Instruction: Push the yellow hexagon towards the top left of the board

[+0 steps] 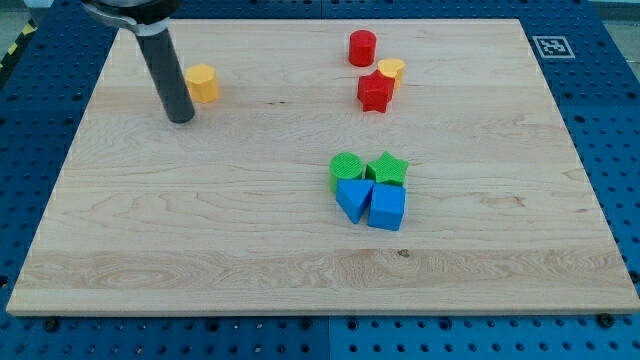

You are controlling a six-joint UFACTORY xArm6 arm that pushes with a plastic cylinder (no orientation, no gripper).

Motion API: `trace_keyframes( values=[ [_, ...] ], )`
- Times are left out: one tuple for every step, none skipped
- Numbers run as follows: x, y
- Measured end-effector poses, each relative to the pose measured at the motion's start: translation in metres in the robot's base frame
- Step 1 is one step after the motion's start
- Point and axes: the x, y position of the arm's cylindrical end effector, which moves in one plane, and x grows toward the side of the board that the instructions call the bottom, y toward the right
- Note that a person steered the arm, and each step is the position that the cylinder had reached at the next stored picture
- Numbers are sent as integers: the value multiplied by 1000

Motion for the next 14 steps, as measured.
trace_keyframes(
  values=[
    [-24,-3],
    [-59,-28],
    [-52,-30],
    [-31,-2],
    [-30,30],
    [-46,36],
    [-68,15],
    [-94,-6],
    [-99,-1],
    [-93,30],
    [-108,36],
    [-109,17],
    [-109,3],
    [-109,-10]
  ],
)
